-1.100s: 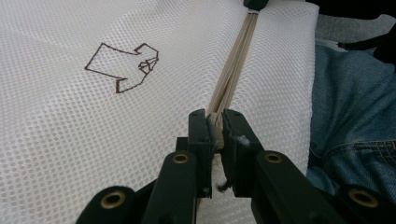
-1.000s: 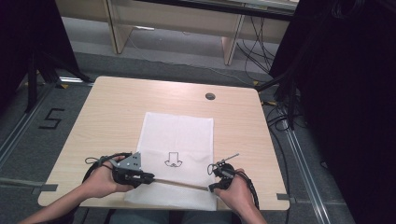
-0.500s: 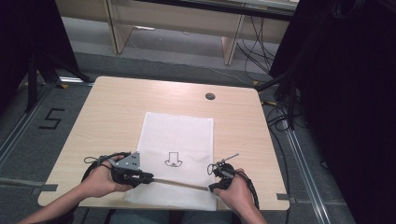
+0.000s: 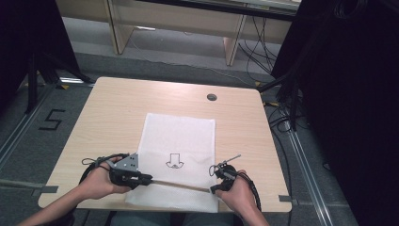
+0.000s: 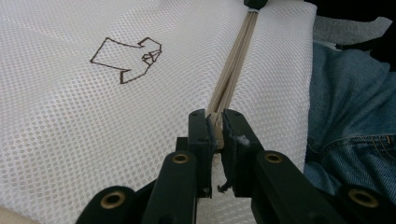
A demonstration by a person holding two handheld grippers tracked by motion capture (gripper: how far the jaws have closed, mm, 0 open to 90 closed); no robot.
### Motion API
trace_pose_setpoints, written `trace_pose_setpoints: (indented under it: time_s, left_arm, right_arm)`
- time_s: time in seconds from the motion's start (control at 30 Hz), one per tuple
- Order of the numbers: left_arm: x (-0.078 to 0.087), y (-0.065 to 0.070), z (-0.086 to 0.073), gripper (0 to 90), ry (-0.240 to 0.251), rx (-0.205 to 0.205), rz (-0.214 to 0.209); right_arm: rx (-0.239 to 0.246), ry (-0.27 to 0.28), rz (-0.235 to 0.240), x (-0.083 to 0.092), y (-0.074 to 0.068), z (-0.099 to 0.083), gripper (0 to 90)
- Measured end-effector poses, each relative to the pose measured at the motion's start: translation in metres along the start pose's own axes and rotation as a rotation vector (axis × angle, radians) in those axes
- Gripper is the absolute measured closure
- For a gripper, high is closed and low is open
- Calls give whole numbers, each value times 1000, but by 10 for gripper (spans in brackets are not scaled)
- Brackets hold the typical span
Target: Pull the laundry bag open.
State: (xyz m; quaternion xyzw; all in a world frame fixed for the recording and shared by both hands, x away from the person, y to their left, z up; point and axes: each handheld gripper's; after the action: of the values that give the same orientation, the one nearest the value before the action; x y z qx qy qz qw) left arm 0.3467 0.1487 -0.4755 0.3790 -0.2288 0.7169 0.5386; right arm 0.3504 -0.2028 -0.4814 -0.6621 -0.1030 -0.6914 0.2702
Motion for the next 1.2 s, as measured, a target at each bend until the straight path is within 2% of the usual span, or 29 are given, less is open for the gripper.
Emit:
trace_pose_setpoints:
  time_s: [0.07,0.17,0.2,0.23,0.43,0.47,0.5,0.57,0.73,0.8,0.9,0.97,1.07,1.2]
  left_arm:
    - [0,0,0,820,9,6,-5]
    - [2,-2,-1,820,-4,-6,4]
    - [2,-2,-1,820,1,2,-6]
    - [3,-2,-2,820,-11,-10,14]
    - [8,-5,-11,820,9,31,10]
    - [9,-5,-10,820,0,20,21]
    - [9,-5,-10,820,-7,12,26]
    - [7,-4,-10,820,11,30,11]
    - [8,-5,-11,820,0,24,9]
    - [8,-5,-11,820,-3,20,13]
    - [9,-6,-12,820,5,33,7]
    - [9,-7,-11,820,-1,3,14]
    - [9,-6,-12,820,0,26,9]
    - [9,-6,-12,820,5,17,1]
  right_arm:
    - [1,0,-2,0,0,0,900]
    - [2,2,-4,0,0,0,900]
    - [3,5,-7,0,0,0,900]
    - [1,2,-4,0,0,0,900]
    - [-1,-4,-2,0,0,0,900]
    - [-4,4,0,-1,-1,0,900]
    - [1,-11,-3,1,-1,1,900]
    - [-2,-10,-6,1,-1,0,900]
    - [-3,5,-2,-1,-1,0,900]
    - [1,-4,-4,0,0,0,900]
    - [2,-4,-4,0,0,0,900]
    - [2,-6,-4,0,0,0,900]
    - [3,-2,-6,0,0,0,900]
    - [2,-4,-4,0,0,0,900]
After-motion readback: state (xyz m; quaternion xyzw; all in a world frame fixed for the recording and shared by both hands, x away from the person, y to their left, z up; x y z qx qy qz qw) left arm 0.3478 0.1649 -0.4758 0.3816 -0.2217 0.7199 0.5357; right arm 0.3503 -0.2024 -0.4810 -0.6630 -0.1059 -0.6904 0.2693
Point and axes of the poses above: each handheld gripper's, and its own axes: x roughly backward along the jaws, z roughly out of its top, y roughly to its right, and after that the axes turned 12 degrees about -y, right-handed
